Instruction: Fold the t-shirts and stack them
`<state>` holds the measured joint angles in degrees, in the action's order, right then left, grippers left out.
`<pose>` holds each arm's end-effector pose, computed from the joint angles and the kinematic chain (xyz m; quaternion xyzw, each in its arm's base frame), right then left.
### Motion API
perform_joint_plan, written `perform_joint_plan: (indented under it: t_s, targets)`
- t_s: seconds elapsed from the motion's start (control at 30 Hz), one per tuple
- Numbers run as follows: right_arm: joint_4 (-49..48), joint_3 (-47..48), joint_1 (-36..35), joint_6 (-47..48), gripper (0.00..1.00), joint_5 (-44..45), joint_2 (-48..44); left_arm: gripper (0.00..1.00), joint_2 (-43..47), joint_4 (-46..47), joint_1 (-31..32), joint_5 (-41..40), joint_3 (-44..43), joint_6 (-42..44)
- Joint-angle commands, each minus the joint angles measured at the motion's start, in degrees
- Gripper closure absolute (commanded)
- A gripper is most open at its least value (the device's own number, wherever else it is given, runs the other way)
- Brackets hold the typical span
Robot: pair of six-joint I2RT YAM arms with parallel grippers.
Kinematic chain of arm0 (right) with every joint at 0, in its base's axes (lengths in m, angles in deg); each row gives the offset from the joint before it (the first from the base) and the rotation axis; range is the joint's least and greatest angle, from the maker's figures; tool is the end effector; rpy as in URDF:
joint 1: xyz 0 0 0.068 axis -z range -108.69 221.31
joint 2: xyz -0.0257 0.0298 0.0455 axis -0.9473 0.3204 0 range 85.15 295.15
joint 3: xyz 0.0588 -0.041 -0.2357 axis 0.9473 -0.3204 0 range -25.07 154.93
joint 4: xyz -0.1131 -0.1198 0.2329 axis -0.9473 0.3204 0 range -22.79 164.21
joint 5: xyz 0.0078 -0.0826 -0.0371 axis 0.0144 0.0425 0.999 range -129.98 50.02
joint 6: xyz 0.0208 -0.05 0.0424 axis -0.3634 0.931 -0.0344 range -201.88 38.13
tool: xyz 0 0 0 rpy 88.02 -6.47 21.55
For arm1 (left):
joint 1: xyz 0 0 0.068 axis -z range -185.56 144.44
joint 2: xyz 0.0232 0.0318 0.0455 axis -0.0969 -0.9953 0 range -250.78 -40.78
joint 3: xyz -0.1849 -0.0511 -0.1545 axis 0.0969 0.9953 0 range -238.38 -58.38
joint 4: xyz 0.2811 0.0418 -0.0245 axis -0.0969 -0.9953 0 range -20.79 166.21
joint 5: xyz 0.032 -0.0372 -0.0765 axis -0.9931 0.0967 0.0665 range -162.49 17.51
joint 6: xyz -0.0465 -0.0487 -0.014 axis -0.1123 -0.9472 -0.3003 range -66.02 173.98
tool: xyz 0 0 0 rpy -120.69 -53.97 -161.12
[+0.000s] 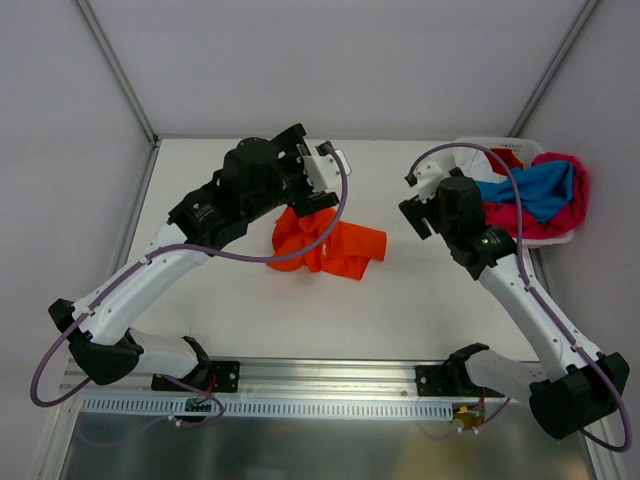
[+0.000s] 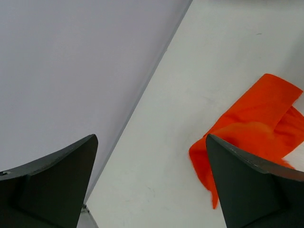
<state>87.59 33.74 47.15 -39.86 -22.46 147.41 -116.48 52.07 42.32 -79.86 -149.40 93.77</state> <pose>0.2801 0.1072 0.3151 -0.3824 0.7392 -0.2098 0.5132 0.2292 -0.2428 0.4521 0.4947 0.5756 0.0029 0.6511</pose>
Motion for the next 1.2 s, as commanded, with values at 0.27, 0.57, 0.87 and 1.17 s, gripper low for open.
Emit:
perform_joint_plan:
  t_s: [0.27, 0.57, 0.87, 1.17]
  targets:
    - [4.9, -2.0, -10.5, 7.2, 0.08, -6.2, 8.1, 0.01, 5.6, 6.4, -16.8, -1.9, 11.8, -8.2]
    - [6.8, 1.7, -12.8, 9.6, 0.14, -14.6, 12.6, 0.04, 11.9, 23.9, -5.4, -4.8, 48.5, 7.6]
    - [4.7, 3.1, -10.0, 6.9, 0.12, -7.3, 17.7, 0.03, 20.2, 30.6, 2.2, -0.1, 58.9, 10.4]
    - [6.6, 4.0, -8.7, 6.4, 0.12, -7.1, 18.5, 0.05, 11.7, 37.8, 2.8, -0.3, 62.5, 8.6]
